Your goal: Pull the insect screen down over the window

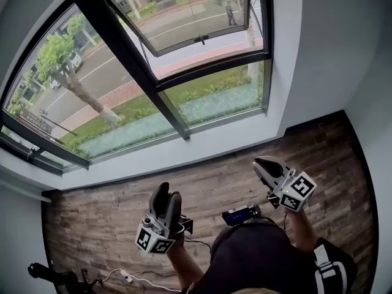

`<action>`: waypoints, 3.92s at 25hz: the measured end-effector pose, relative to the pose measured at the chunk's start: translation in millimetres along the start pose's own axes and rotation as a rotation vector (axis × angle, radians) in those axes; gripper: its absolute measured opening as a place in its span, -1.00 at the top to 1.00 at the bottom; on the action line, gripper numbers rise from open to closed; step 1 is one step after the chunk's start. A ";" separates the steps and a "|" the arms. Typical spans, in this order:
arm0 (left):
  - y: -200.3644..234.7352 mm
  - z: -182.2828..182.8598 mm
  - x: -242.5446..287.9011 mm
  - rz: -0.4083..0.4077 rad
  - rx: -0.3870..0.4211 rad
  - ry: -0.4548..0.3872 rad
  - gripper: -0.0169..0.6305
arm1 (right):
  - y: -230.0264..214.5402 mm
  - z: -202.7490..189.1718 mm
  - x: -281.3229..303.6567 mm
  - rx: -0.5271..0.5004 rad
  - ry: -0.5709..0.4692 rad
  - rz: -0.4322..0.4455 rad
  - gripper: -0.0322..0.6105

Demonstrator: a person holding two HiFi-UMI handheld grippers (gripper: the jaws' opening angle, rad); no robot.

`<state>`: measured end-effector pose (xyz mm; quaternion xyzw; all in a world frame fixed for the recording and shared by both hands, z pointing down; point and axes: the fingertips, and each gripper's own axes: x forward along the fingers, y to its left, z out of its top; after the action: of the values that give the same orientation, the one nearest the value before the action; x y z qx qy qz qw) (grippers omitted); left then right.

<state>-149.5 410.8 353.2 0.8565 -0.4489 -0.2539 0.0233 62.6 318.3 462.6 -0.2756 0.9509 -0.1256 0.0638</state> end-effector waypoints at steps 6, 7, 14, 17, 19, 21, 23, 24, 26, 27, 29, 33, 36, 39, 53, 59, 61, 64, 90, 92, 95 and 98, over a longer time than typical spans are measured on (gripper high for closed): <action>28.9 -43.1 57.9 0.005 0.124 0.127 0.32 | -63.3 8.8 9.1 -0.033 0.034 -0.021 0.88; 37.4 -47.3 67.1 0.000 0.124 0.133 0.32 | -73.0 8.1 10.9 -0.037 0.037 -0.037 0.88; 105.7 -52.2 148.7 -0.081 0.127 0.059 0.32 | -141.8 12.9 43.6 -0.099 0.070 -0.168 0.87; 151.7 -51.3 178.8 -0.092 0.180 0.082 0.32 | -159.7 29.7 75.2 -0.159 0.070 -0.218 0.88; 186.7 -47.2 191.0 -0.090 0.207 0.114 0.32 | -160.9 42.6 104.8 -0.214 0.064 -0.231 0.87; 212.5 -37.2 208.6 -0.095 0.188 0.109 0.32 | -163.7 54.7 131.2 -0.258 0.065 -0.245 0.87; 229.6 -30.0 221.3 -0.118 0.171 0.102 0.32 | -165.8 64.1 151.6 -0.271 0.061 -0.255 0.87; 237.3 -29.2 224.8 -0.133 0.171 0.106 0.32 | -166.7 67.0 160.3 -0.273 0.058 -0.262 0.87; 256.3 -34.9 228.2 -0.164 0.177 0.131 0.32 | -169.4 67.6 176.5 -0.275 0.052 -0.283 0.87; 267.1 -39.4 229.9 -0.175 0.174 0.146 0.32 | -171.0 65.1 183.9 -0.272 0.050 -0.295 0.87; 284.8 -45.0 237.4 -0.182 0.157 0.166 0.32 | -175.1 57.2 196.9 -0.261 0.054 -0.314 0.88; 294.7 -41.3 255.1 -0.206 0.184 0.184 0.32 | -188.1 45.4 216.1 -0.238 0.087 -0.318 0.87; 310.6 -41.7 261.0 -0.191 0.222 0.204 0.32 | -199.9 43.1 234.2 -0.234 0.098 -0.302 0.87; 320.4 -39.8 274.2 -0.171 0.256 0.214 0.32 | -212.5 50.4 251.6 -0.268 0.092 -0.279 0.87; 326.7 -51.8 429.4 0.048 0.573 0.215 0.32 | -360.1 118.6 263.1 -0.462 0.141 -0.088 0.71; 320.8 -57.7 478.1 0.152 0.720 0.243 0.32 | -414.6 152.9 263.8 -0.496 0.092 0.001 0.71; 321.1 -60.8 487.1 0.167 0.744 0.259 0.32 | -425.8 160.7 267.2 -0.518 0.079 0.024 0.71; 327.8 -58.7 496.0 0.164 0.811 0.298 0.32 | -426.4 178.6 273.4 -0.548 0.031 0.048 0.71; 374.3 196.8 689.6 0.208 1.752 0.330 0.57 | -386.3 529.1 390.5 -1.369 0.000 -0.333 0.71; 383.2 195.7 705.3 0.222 1.783 0.367 0.57 | -380.0 543.3 413.9 -1.467 0.024 -0.316 0.71; 393.0 194.7 721.0 0.229 1.790 0.425 0.57 | -381.1 558.4 437.7 -1.572 0.103 -0.302 0.71; 392.5 196.1 724.8 0.241 1.800 0.452 0.66 | -394.1 566.8 454.6 -1.624 0.186 -0.315 0.71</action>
<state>-196.7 -352.1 -12.3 0.5288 -0.5470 0.3660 -0.5359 -10.9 -364.5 2.6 -0.3543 0.6975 0.5695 -0.2522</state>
